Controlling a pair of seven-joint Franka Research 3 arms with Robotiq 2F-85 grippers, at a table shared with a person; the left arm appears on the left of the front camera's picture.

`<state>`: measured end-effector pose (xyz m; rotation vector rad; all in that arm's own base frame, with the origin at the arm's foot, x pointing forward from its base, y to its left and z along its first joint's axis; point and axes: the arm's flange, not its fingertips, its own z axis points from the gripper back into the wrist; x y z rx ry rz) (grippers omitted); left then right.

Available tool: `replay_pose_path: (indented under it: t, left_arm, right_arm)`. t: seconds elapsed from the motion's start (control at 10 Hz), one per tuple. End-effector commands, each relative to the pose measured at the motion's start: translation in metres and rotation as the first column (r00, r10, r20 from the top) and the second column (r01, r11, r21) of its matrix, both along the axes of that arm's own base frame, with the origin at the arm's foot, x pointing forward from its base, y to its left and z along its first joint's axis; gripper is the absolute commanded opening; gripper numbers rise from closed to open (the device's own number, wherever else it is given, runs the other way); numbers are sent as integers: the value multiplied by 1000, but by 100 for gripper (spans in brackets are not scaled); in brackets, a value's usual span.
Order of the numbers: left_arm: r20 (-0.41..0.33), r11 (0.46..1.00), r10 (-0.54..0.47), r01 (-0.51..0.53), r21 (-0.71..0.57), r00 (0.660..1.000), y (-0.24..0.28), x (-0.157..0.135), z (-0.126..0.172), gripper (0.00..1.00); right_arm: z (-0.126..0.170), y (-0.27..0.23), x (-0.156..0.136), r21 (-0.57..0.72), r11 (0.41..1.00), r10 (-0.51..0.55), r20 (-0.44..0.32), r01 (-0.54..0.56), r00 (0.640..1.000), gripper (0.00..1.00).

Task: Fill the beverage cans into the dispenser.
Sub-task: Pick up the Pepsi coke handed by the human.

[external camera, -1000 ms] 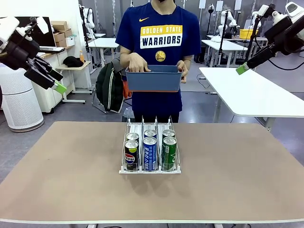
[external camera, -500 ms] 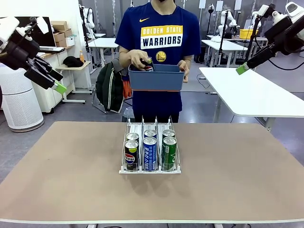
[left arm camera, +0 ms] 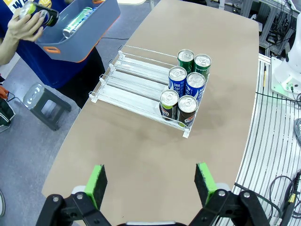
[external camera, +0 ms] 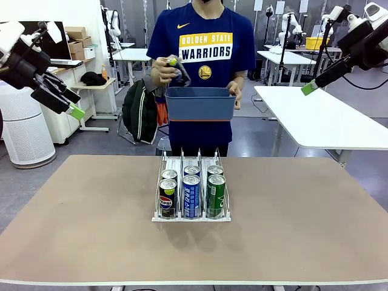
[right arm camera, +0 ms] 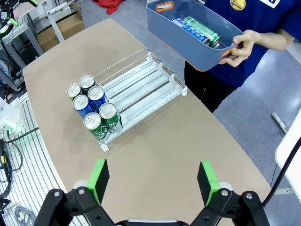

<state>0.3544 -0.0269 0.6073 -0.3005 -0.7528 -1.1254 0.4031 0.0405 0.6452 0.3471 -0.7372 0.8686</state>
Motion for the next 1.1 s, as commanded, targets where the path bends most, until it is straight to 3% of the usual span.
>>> replay_pose_path:
  t: [0.0,1.0]
  left_arm:
    - [4,1000,3,-3,1,1000,0,0,0,100]
    - [4,1000,3,-3,1,1000,0,0,0,100]
  right_arm:
    - [-2,0,-1,0,1000,0,-1,0,1000,100]
    - [-2,0,-1,0,1000,0,-1,0,1000,100]
